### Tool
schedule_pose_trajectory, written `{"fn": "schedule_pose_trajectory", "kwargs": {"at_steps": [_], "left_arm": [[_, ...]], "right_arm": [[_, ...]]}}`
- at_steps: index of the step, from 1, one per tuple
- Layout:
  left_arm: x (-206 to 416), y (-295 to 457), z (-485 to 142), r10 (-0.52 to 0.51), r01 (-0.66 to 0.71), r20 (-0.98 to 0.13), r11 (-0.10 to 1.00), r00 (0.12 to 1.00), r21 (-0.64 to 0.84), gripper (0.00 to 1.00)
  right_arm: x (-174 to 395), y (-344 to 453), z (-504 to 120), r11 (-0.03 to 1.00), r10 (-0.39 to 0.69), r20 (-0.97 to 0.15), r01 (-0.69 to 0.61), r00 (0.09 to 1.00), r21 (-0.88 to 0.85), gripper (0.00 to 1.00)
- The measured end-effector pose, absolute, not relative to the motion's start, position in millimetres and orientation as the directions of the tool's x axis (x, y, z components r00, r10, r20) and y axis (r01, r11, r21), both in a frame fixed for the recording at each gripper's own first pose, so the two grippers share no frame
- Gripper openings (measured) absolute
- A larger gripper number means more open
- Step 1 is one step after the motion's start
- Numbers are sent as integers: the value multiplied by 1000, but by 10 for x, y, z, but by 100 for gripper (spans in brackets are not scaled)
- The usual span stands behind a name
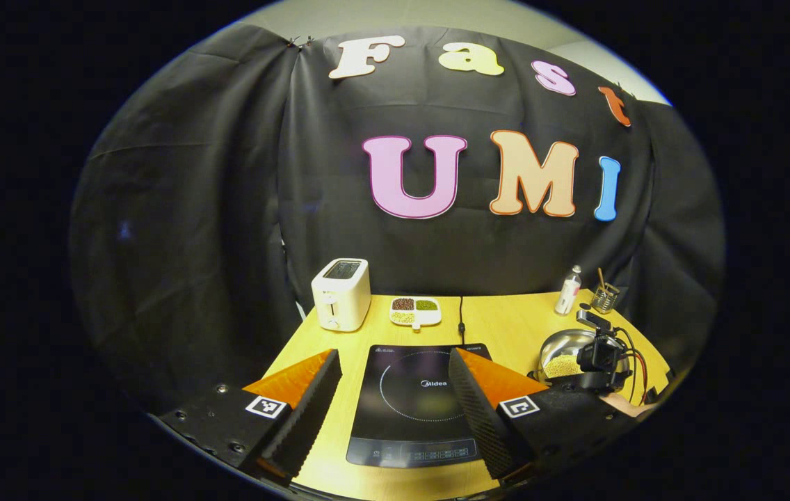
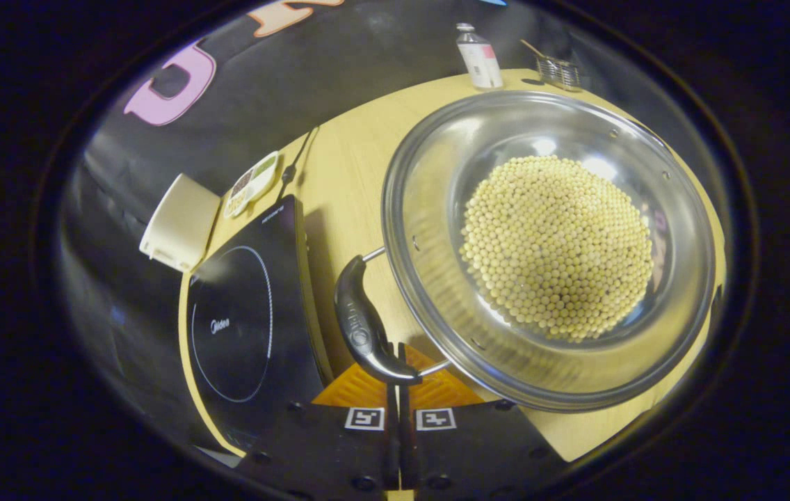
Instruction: First push the handle of the pot to place it horizontally, then grasp the pot with both hands and set it on the induction cooktop.
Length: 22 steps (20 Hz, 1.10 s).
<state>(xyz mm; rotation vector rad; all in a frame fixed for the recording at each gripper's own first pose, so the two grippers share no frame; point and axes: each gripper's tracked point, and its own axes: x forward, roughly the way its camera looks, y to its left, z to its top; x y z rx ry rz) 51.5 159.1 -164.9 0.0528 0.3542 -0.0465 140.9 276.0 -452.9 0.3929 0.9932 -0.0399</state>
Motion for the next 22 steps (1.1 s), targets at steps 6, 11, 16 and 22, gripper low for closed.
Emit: {"fn": "schedule_pose_trajectory", "kwargs": {"at_steps": [6,11,16,22], "left_arm": [[529,1617,-1673,-38,61,-359,997,932,53,95],[557,1549,-1734,-76,93,-372,995,925,28,93],[631,1315,-1867,-151,149,-404,988,902,-36,96],[616,958,-2197,-243,207,-483,970,841,-127,95]], "right_arm": [[1651,2830,-4559,918,107,-812,256,574,303,2],[1658,2863,-4493,914,105,-812,266,574,306,0],[1360,2626,-4166,932,116,-793,210,598,295,9],[949,2263,-3607,920,174,-746,164,643,356,81]]}}
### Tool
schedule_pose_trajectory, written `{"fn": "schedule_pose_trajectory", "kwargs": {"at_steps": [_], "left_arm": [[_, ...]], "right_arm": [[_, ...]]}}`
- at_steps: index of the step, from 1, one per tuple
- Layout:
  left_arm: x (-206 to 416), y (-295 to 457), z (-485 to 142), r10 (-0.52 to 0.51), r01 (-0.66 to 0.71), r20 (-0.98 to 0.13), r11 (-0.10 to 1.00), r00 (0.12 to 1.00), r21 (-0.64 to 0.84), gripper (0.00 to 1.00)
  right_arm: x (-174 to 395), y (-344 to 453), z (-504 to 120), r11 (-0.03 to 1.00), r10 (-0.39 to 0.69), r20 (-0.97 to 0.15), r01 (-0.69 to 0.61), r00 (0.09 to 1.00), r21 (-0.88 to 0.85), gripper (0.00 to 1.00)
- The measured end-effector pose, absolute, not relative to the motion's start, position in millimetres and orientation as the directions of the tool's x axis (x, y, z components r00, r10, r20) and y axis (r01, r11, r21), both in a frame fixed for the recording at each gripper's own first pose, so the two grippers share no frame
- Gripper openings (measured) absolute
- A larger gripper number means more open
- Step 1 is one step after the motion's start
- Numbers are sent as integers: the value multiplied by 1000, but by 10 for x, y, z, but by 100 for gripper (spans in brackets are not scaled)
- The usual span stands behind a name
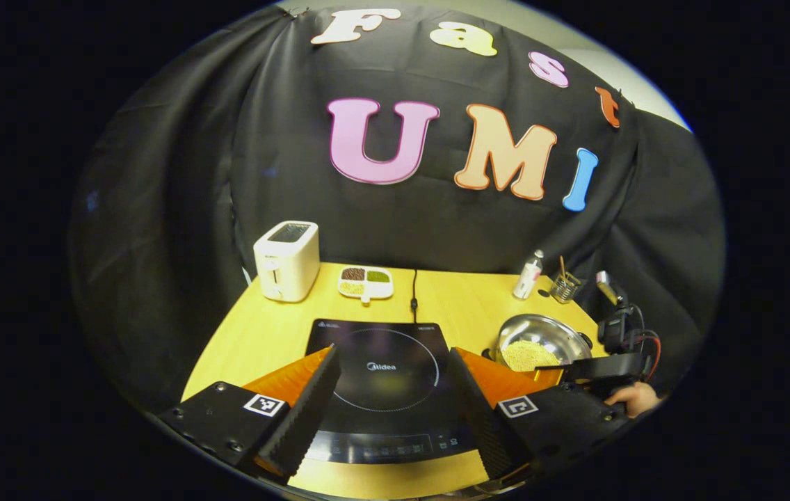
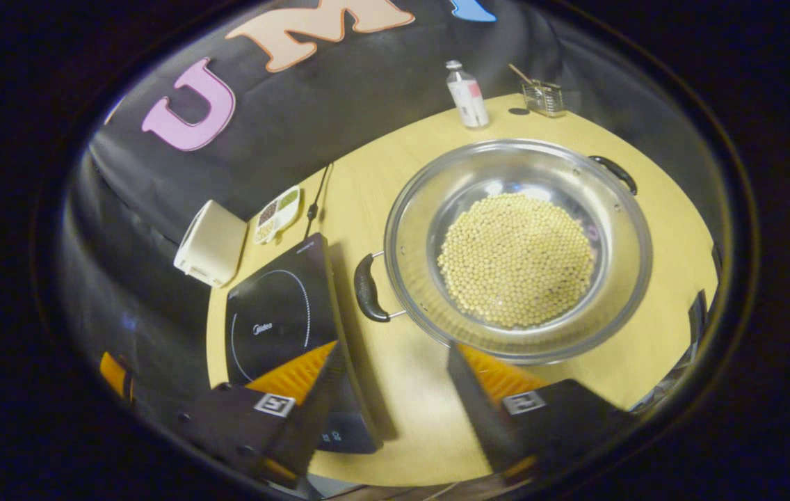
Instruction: First push the handle of the pot to place it horizontally, then grasp the pot with both hands and set it on the induction cooktop.
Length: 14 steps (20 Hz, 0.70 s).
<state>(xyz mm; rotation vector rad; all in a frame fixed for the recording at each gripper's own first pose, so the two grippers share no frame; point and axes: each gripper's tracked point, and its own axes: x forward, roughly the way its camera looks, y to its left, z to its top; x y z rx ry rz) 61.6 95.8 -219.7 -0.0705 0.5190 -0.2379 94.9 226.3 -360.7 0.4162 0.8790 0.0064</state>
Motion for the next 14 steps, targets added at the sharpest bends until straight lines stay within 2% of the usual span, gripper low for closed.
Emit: {"fn": "schedule_pose_trajectory", "kwargs": {"at_steps": [1,2,3,4,5,9,10,11,12,13,14], "left_arm": [[614,900,-2246,-253,212,-498,967,830,-139,96],[613,829,-2301,-261,215,-512,965,818,-149,96],[613,770,-2346,-267,218,-526,964,808,-155,96],[618,710,-2377,-273,222,-539,962,797,-159,95],[636,627,-2426,-279,227,-550,960,787,-162,95],[683,244,-2590,-314,245,-608,949,730,-197,96],[709,132,-2619,-323,241,-620,946,715,-215,96],[736,12,-2669,-331,234,-635,944,698,-234,96],[772,-107,-2689,-341,229,-645,940,684,-254,96],[812,-213,-2738,-344,219,-658,938,670,-268,96],[852,-299,-2799,-338,205,-675,940,655,-272,96]], "right_arm": [[919,2137,-3533,919,166,-741,170,650,355,94],[893,1995,-3455,919,158,-734,174,660,353,94],[885,1843,-3365,918,146,-728,182,669,351,100],[889,1701,-3275,918,135,-724,190,677,349,100],[905,1532,-3207,917,124,-722,198,681,345,94],[1071,841,-3028,930,81,-723,209,686,302,94],[1124,674,-3006,937,73,-729,203,681,283,100],[1194,511,-3001,944,67,-736,196,674,266,94],[1263,357,-3008,951,63,-743,187,666,248,100],[1344,205,-3012,956,60,-751,178,657,232,94],[1424,65,-3022,962,60,-759,165,648,218,94]]}}
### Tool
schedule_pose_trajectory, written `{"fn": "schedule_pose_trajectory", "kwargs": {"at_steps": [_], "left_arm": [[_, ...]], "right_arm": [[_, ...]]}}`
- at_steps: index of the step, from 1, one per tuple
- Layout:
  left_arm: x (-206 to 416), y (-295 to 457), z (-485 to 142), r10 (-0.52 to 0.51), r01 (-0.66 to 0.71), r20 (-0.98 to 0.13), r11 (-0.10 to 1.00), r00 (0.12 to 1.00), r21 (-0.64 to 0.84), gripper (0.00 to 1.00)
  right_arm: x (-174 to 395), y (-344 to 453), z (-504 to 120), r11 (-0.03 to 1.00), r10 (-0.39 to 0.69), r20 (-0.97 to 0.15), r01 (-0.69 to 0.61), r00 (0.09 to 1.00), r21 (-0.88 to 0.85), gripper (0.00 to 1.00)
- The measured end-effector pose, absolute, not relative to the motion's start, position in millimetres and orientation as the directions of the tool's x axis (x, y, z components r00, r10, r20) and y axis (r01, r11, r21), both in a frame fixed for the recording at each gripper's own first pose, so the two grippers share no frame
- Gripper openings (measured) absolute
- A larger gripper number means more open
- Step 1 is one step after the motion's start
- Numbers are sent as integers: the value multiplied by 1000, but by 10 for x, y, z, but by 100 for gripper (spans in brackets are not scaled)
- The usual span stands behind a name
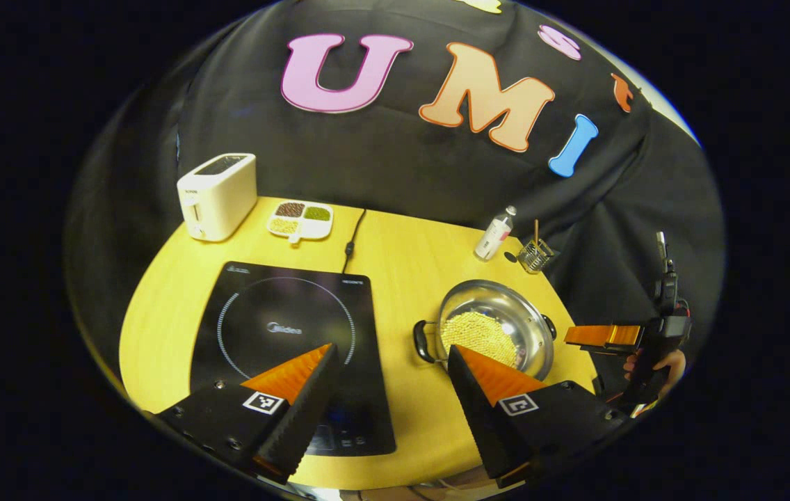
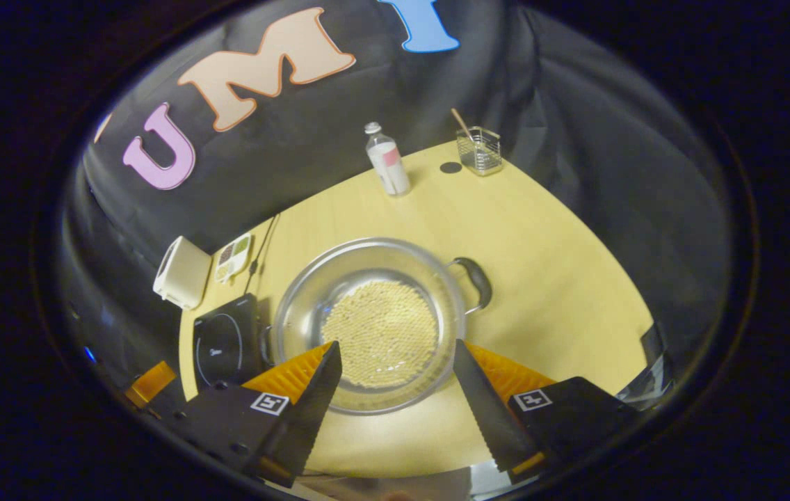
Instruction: First push the handle of the pot to place it horizontally, then grasp the pot with both hands and set it on the induction cooktop.
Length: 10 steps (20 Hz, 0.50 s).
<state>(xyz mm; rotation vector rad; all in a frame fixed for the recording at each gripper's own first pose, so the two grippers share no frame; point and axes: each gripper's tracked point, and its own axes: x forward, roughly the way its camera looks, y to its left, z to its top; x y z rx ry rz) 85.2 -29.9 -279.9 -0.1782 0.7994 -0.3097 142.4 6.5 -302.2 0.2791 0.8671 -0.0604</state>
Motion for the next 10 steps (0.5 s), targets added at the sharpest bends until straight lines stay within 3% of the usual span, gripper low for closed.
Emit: {"fn": "schedule_pose_trajectory", "kwargs": {"at_steps": [7,8,9,10], "left_arm": [[1095,-769,-3330,-270,103,-786,961,555,-257,96],[1137,-815,-3391,-265,97,-797,962,542,-254,97],[1178,-863,-3462,-263,95,-807,963,528,-251,97],[1208,-905,-3525,-260,97,-819,964,512,-246,97]], "right_arm": [[1977,-491,-3450,979,148,-843,46,517,200,94],[2017,-497,-3541,977,171,-856,26,488,210,100],[2064,-487,-3613,973,198,-863,10,465,228,94],[2096,-473,-3689,969,222,-868,-4,443,246,95]]}}
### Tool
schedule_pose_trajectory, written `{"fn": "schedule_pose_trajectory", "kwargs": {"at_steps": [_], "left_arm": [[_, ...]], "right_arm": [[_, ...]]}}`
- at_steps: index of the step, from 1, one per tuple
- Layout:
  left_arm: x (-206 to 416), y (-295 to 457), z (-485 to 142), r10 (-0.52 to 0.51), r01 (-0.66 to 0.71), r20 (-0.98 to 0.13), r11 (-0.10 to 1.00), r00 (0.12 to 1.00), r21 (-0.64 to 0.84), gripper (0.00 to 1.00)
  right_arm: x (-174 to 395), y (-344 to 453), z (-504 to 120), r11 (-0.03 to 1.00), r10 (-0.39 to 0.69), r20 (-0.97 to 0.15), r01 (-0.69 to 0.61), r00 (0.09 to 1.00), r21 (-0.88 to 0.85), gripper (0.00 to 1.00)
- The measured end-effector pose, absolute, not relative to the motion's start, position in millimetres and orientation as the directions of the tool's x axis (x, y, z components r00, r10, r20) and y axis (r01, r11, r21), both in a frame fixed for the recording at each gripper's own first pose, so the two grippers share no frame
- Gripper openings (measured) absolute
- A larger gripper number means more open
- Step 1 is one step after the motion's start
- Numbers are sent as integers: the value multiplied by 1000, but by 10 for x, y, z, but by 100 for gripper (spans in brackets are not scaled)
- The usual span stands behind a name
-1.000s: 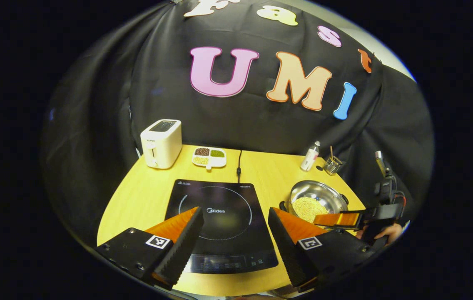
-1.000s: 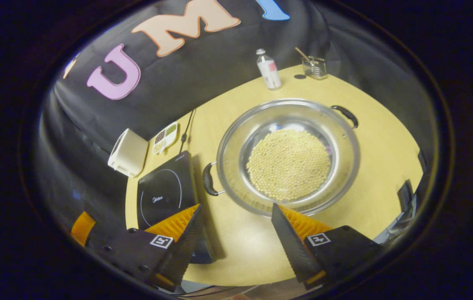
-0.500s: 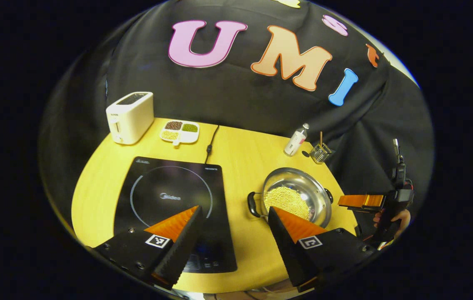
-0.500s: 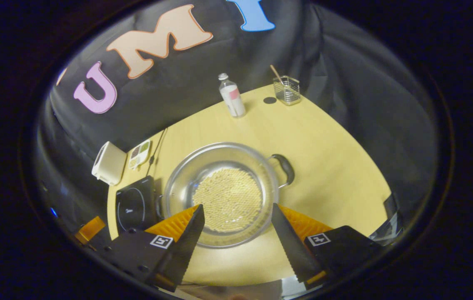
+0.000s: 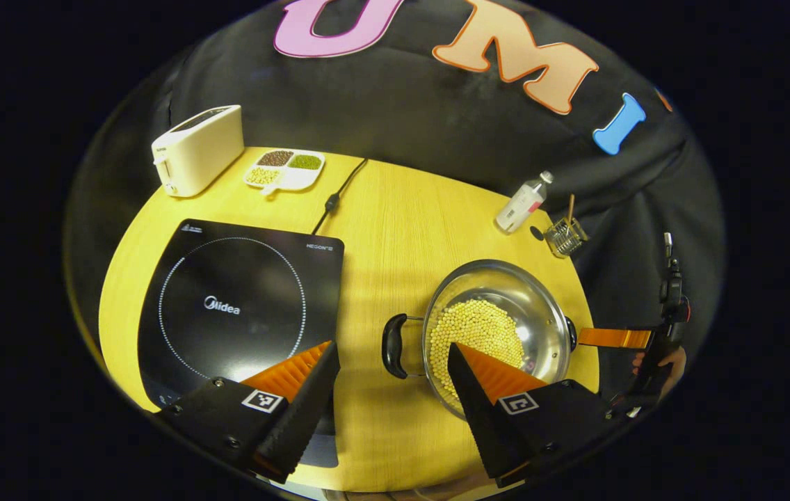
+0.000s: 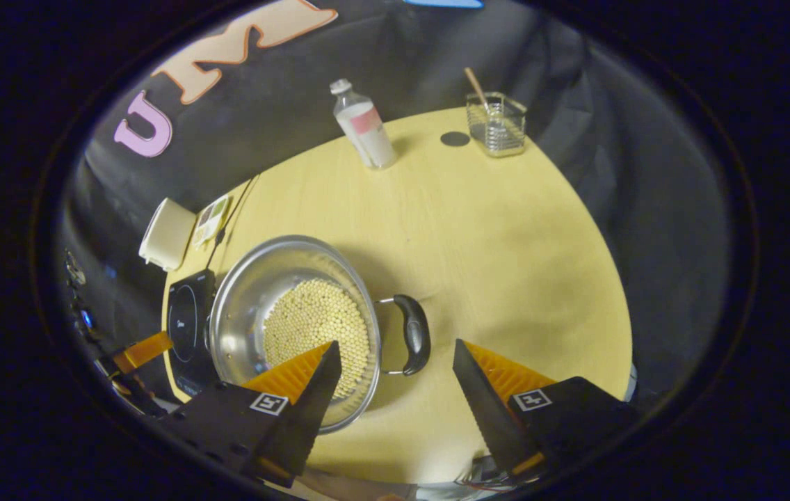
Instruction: First push the handle of the pot to place it horizontally, then grasp the pot with both hands and set it on the induction cooktop.
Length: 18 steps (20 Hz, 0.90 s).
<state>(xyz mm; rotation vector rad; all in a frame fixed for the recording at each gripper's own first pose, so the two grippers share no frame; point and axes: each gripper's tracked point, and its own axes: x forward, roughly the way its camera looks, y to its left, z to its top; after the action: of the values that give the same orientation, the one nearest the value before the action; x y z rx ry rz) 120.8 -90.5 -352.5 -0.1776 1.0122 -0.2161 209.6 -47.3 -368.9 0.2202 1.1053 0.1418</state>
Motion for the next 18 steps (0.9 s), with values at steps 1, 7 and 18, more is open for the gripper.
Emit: {"fn": "schedule_pose_trajectory", "kwargs": {"at_steps": [1,7,18], "left_arm": [[1239,-946,-3573,-261,104,-827,965,498,-242,97],[1300,-1135,-3955,-262,110,-883,965,389,-238,97],[1323,-1199,-4464,-243,65,-942,970,230,-234,89]], "right_arm": [[2130,-459,-3756,966,242,-873,-18,424,259,95],[2235,-322,-4001,936,346,-880,-60,326,346,100],[2258,-116,-4284,887,461,-870,-50,174,460,85]]}}
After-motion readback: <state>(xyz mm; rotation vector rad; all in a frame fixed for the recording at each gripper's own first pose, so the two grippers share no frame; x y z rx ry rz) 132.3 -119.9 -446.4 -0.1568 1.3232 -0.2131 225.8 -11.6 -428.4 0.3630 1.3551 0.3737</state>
